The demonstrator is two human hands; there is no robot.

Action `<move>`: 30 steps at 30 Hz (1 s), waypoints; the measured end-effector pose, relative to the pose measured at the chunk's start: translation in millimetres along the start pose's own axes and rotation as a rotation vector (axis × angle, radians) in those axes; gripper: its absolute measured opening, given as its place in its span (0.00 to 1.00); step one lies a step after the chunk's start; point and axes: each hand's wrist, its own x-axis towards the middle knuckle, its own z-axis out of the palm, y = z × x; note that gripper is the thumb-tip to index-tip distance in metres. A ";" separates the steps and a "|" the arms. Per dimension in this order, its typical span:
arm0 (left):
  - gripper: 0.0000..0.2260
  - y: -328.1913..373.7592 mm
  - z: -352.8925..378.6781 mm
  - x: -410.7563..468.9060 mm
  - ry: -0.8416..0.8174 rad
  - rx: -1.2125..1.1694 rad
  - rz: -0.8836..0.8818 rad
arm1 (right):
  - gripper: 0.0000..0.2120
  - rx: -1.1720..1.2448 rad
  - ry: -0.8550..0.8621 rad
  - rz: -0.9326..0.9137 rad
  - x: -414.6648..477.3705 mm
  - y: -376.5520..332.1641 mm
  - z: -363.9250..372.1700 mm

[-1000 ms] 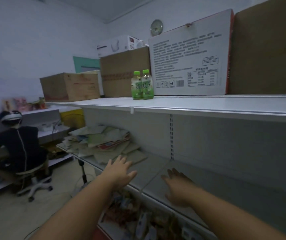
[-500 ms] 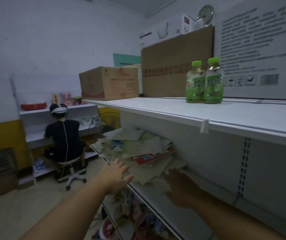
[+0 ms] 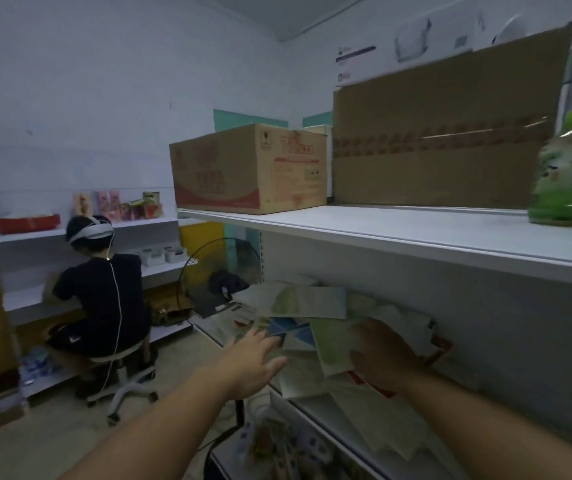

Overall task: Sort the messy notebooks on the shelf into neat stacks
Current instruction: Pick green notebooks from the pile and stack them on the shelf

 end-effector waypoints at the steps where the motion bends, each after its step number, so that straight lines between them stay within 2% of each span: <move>1: 0.25 -10.6 -2.9 5.1 0.014 -0.022 0.020 | 0.23 0.011 0.001 0.018 10.2 -9.3 7.2; 6: 0.21 -48.9 -13.4 41.1 0.152 -0.178 0.122 | 0.22 0.053 -0.005 0.017 67.7 -52.6 16.8; 10: 0.21 -78.0 -15.4 83.0 0.113 -0.098 0.162 | 0.31 0.003 -0.111 0.023 123.1 -65.6 26.4; 13: 0.21 -107.6 -20.5 115.2 0.083 -0.159 0.122 | 0.34 0.013 -0.220 0.036 157.5 -69.4 40.2; 17: 0.16 -137.9 -43.5 148.0 0.025 -0.348 0.089 | 0.23 -0.029 -0.179 -0.004 187.6 -72.1 42.1; 19: 0.13 -149.9 -53.6 162.7 0.044 -0.440 0.082 | 0.16 -0.022 -0.106 -0.067 195.8 -73.9 40.1; 20: 0.11 -154.2 -56.9 169.9 0.067 -0.536 0.061 | 0.13 -0.002 0.041 -0.096 199.6 -73.0 37.8; 22: 0.09 -162.8 -61.4 183.2 0.064 -0.916 -0.109 | 0.11 0.039 0.465 -0.134 204.8 -65.2 36.4; 24: 0.17 -176.0 -59.4 202.3 -0.056 -1.239 -0.245 | 0.18 0.224 0.680 -0.144 205.8 -58.4 37.6; 26: 0.27 -184.6 -51.1 223.3 -0.266 -1.467 -0.262 | 0.24 0.348 0.696 -0.241 206.0 -47.6 35.8; 28: 0.32 -190.9 -44.2 241.2 -0.524 -1.648 -0.154 | 0.22 0.260 0.738 -0.388 207.1 -45.7 31.6; 30: 0.31 -193.1 -42.5 250.9 -0.839 -1.839 0.058 | 0.16 0.064 0.786 -0.547 210.3 -48.9 29.9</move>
